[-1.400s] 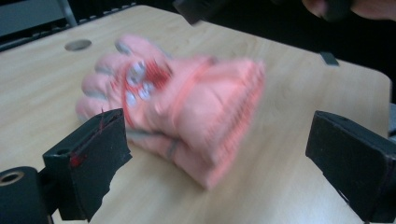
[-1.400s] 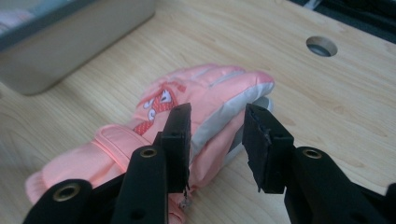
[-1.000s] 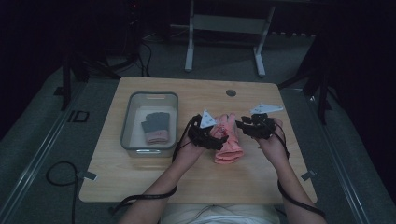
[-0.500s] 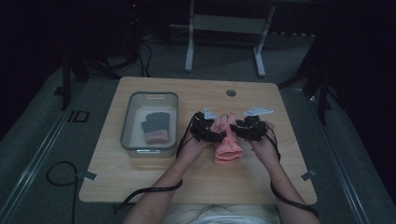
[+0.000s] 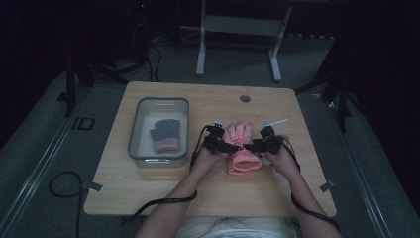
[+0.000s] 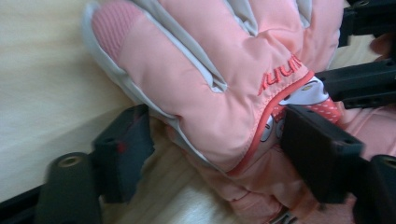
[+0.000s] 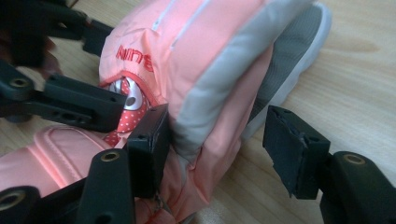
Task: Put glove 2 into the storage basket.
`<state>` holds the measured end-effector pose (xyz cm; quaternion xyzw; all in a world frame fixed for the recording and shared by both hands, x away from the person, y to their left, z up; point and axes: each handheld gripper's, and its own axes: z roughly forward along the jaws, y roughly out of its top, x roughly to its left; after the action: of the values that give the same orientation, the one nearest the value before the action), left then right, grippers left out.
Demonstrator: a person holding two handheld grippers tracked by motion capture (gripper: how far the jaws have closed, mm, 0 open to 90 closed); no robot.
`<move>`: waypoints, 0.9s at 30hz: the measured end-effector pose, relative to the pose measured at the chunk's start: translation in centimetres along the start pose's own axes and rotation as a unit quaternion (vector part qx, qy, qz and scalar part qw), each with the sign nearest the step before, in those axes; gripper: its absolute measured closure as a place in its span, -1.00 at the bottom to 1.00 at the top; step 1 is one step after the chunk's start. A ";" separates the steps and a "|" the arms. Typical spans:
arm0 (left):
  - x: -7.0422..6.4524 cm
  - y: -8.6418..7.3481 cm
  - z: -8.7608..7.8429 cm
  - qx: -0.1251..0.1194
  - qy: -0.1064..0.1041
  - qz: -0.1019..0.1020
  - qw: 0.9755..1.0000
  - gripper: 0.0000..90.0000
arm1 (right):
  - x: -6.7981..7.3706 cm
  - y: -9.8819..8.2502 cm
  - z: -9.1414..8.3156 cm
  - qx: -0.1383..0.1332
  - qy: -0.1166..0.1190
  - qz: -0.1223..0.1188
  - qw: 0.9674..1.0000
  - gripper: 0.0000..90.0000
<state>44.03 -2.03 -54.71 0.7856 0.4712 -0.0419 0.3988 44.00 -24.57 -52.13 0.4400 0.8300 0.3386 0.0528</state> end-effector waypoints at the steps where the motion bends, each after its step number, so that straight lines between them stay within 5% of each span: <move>1: 0.1 0.0 0.1 0.003 -0.007 -0.004 1.000 -0.31 | -0.2 -0.1 0.2 0.003 0.007 0.003 1.000 -0.04; 4: 0.2 0.1 0.1 0.003 -0.019 0.001 1.000 -0.05 | -0.4 -0.2 0.5 0.001 0.038 0.021 0.999 0.20; 11: -0.3 0.1 -0.3 -0.013 -0.026 0.004 1.000 0.50 | 0.3 -0.3 0.5 -0.010 0.028 0.016 0.999 0.45; 21: -1.4 1.0 -1.9 -0.025 -0.035 0.011 0.999 0.65 | 1.1 0.0 -0.8 -0.030 0.016 0.017 0.999 0.55; 27: -3.0 2.7 -4.9 -0.054 -0.028 0.031 0.998 0.65 | 2.3 1.8 -3.7 -0.071 0.010 0.004 0.997 0.55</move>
<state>42.94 -1.54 -48.42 0.7756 0.4365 -0.0262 0.4552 42.43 -24.05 -47.76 0.4350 0.8026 0.4013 0.0748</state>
